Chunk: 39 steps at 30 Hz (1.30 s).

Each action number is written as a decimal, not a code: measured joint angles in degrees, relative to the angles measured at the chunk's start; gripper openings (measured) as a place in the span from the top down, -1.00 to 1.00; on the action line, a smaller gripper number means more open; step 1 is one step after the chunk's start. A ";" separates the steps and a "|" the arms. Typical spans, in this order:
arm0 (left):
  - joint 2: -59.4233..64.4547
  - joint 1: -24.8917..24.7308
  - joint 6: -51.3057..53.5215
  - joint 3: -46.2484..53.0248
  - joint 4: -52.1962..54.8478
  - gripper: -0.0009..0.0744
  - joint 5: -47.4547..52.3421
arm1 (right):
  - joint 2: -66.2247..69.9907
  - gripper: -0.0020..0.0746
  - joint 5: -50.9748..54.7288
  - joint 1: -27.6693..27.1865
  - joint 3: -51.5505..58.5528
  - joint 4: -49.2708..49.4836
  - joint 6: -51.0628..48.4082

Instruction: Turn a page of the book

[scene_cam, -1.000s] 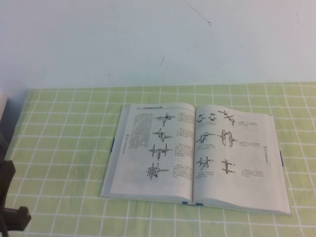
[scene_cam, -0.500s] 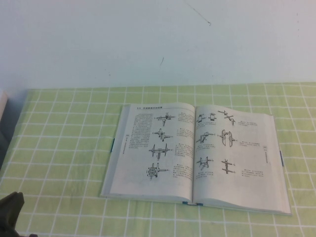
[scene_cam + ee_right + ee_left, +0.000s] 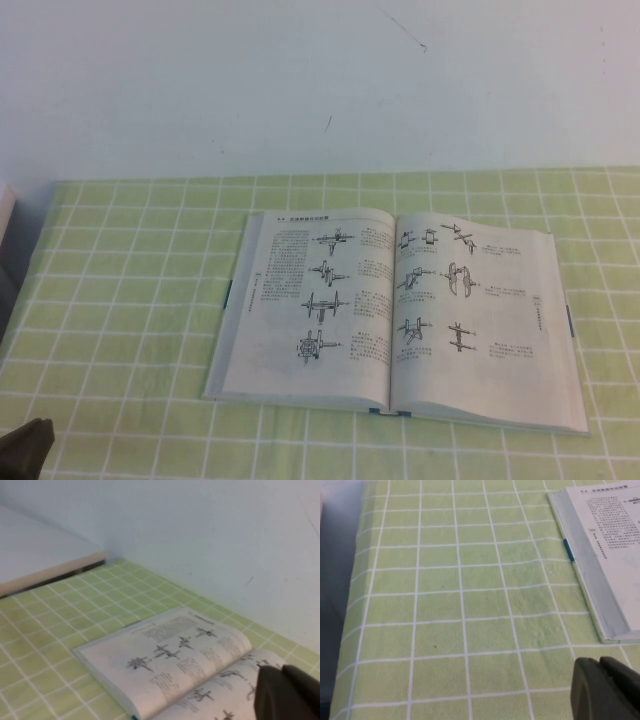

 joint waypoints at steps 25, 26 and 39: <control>0.00 0.00 0.00 0.00 0.11 0.98 -0.14 | -18.01 0.95 -14.47 -5.43 12.59 -77.20 69.29; 0.00 0.00 0.00 0.00 0.11 0.98 -0.14 | -18.89 0.95 -14.16 -5.96 12.90 -77.52 69.52; 0.00 0.00 0.00 0.00 0.20 0.98 -0.14 | -24.00 0.95 -14.17 -6.63 21.72 -71.04 70.41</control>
